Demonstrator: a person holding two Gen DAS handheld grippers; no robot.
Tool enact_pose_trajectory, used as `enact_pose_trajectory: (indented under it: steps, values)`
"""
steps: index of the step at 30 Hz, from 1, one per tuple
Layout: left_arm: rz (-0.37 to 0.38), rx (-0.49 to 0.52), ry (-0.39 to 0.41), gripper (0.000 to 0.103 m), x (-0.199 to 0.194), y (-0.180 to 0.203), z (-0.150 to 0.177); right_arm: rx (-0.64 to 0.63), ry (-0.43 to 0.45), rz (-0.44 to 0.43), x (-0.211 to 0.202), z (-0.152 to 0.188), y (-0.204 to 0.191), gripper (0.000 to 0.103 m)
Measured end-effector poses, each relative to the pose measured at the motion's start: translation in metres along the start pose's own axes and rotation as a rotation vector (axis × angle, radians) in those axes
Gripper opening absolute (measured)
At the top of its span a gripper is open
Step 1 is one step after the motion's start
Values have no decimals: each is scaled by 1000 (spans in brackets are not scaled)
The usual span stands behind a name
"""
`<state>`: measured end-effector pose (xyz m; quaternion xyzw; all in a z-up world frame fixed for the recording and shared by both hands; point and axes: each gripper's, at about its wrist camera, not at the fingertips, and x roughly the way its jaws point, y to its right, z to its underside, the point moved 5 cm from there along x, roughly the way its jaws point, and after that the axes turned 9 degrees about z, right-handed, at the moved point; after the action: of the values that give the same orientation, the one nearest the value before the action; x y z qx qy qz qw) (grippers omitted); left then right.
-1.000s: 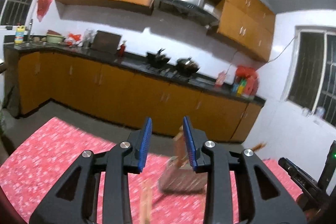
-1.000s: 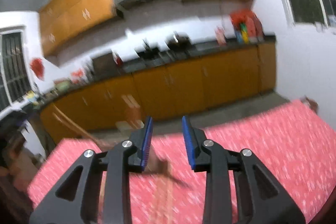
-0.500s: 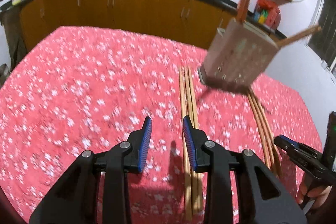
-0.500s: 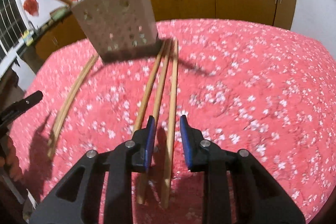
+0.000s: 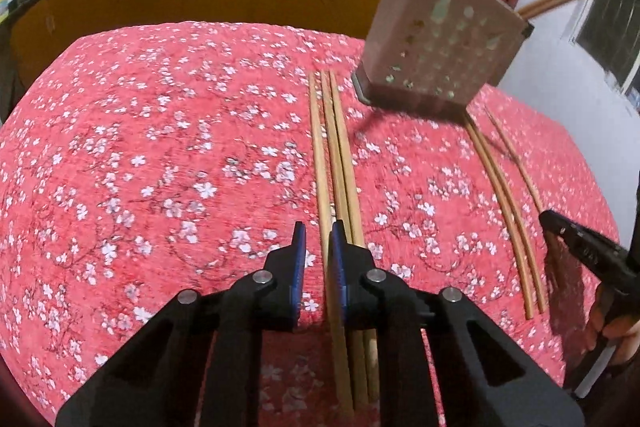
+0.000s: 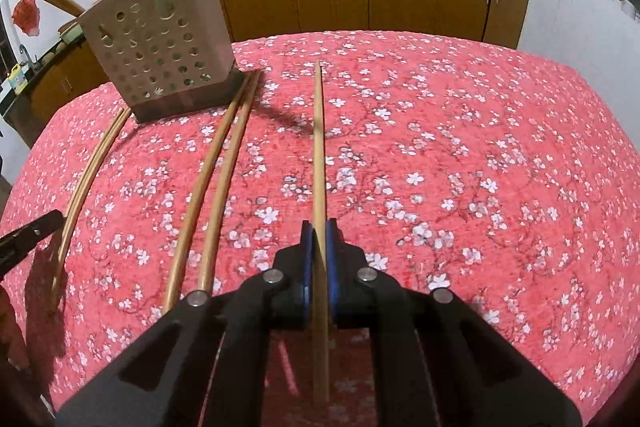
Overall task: Organize utensils
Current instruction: 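Return both tools to the table and grasp another chopstick each, then hold the chopsticks closed in both tools just above the cloth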
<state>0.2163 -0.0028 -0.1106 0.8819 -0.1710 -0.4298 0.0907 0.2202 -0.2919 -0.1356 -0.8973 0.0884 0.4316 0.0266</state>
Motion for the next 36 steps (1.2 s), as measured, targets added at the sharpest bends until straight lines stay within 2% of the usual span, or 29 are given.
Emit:
enact_pose_trajectory:
  steps: [4, 12, 15, 20, 24, 36]
  values:
    - [-50, 55, -8, 11, 5, 5, 0, -13, 1, -18, 1, 0, -5, 8]
    - [-100, 98, -5, 8, 11, 10, -3, -35, 7, -46, -2, 2, -15, 10]
    - [-116, 89, 0, 7, 13, 5, -7, -50, 11, -39, -1, 1, -16, 9]
    - [-146, 16, 18, 7, 13, -21, -20, -51, 27, 2, 7, -7, -13, 8]
    - [-120, -19, 37, 8, 9, -35, -23, -13, 33, 3, 13, -15, -4, 8]
    - [-80, -51, 55, 8, 3, -41, -20, 14, 28, -23, 15, -15, -2, 8]
